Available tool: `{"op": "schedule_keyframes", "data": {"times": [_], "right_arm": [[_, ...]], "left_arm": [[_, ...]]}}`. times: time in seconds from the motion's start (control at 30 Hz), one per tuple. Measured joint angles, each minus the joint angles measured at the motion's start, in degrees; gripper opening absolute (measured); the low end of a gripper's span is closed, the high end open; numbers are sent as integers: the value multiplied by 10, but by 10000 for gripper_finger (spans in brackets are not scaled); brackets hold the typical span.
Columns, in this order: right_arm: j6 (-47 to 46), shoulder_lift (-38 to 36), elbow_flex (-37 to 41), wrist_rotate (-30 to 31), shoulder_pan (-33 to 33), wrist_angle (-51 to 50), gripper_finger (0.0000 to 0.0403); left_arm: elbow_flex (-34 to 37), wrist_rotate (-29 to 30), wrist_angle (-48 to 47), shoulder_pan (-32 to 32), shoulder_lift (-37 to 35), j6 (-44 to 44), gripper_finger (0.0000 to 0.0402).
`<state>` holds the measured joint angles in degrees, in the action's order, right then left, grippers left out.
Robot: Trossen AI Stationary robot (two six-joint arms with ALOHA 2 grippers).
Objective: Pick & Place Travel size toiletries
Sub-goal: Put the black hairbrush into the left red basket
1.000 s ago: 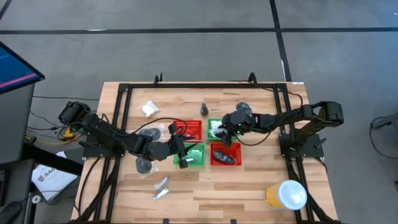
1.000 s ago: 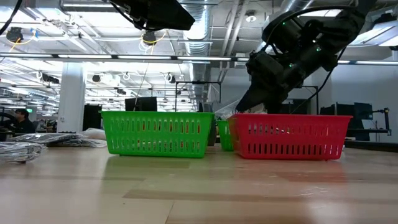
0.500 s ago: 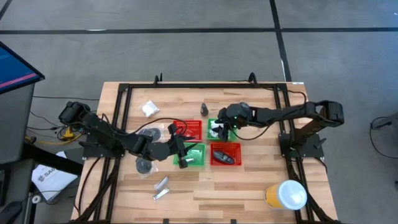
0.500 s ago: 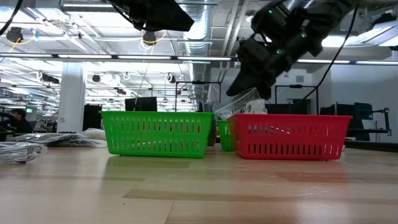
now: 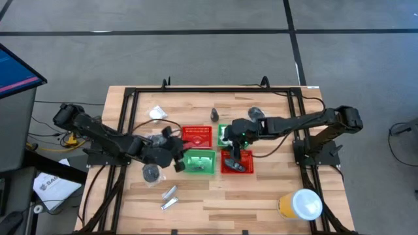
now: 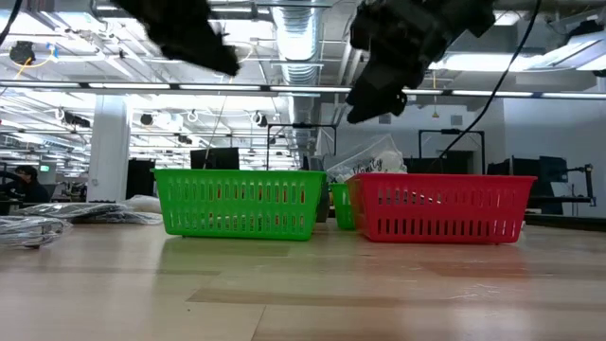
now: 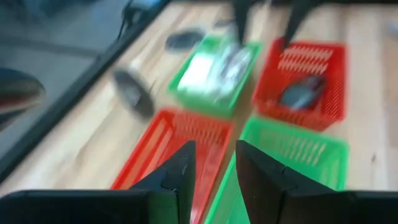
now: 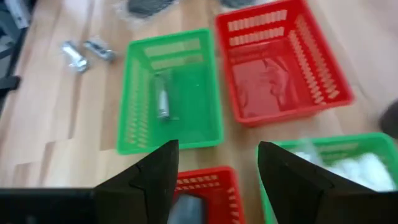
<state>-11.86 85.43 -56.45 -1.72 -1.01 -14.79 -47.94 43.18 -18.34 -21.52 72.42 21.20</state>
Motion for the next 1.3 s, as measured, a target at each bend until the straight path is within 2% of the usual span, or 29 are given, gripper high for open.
{"op": "schedule_keyframes", "data": {"times": [0.17,0.4,0.57,0.77,0.87,1.03,1.3], "right_arm": [[-1,0,-1,0,-32,3,204],[-31,0,-1,0,-67,5,205],[-32,0,-1,0,-91,6,202],[-50,0,-1,1,-120,7,196],[-58,0,-1,2,-130,7,193],[-58,0,-1,2,-146,7,189],[-58,0,-1,2,-154,8,184]], "left_arm": [[0,-13,-132,0,-39,102,104],[0,-26,-242,8,-48,194,104],[5,-31,-306,36,-48,263,104],[53,-138,-312,108,-51,277,104],[82,-169,-313,143,-55,277,105],[112,-195,-312,184,-57,277,122],[135,-214,-307,208,-57,276,180]]}}
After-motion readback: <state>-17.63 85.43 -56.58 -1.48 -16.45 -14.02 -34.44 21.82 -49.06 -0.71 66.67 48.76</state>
